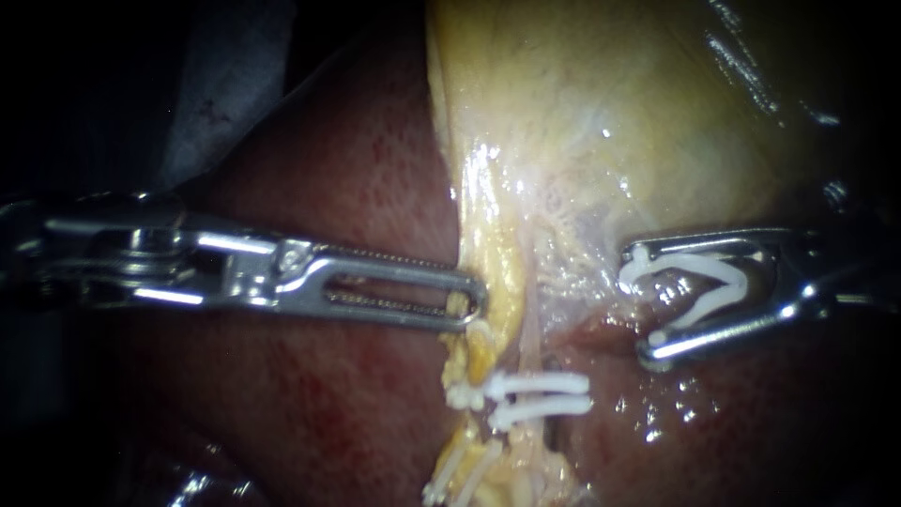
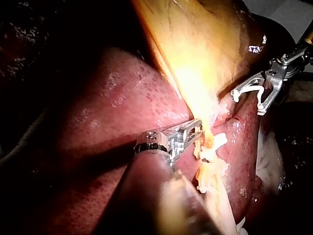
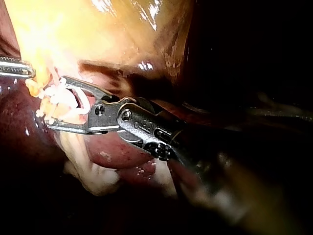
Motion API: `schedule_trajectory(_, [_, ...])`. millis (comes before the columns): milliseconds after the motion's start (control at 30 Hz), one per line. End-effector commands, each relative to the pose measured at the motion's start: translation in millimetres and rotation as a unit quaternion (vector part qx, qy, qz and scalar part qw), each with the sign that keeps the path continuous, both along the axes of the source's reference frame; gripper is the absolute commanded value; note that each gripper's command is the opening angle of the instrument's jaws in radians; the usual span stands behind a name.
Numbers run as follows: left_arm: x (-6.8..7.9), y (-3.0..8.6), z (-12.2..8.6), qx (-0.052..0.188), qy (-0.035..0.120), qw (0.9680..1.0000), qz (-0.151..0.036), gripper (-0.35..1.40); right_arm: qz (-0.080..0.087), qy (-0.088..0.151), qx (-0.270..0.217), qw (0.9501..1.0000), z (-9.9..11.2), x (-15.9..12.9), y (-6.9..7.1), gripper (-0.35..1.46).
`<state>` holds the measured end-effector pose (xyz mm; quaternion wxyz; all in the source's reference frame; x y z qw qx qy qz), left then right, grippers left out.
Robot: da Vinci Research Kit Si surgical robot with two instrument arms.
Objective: Clipping third clip right tube
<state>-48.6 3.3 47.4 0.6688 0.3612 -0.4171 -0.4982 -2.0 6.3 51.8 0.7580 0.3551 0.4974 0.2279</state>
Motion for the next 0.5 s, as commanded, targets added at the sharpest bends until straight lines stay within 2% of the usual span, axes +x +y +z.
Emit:
schedule_trajectory(33, [0.1,0.0,0.0,0.000,0.000,1.0000,0.000,-0.35,0.001,-0.001,0.002,1.0000,0.0,0.0,0.0,0.60])
schedule_trajectory(233, [1.0,0.4,-0.1,0.005,-0.003,1.0000,0.003,-0.35,0.006,-0.005,0.022,0.9997,0.0,0.2,0.0,0.60])
schedule_trajectory(500, [4.3,2.2,-0.3,0.007,0.001,0.9999,-0.007,-0.35,0.005,-0.008,0.054,0.9985,-0.2,1.1,-0.3,0.58])
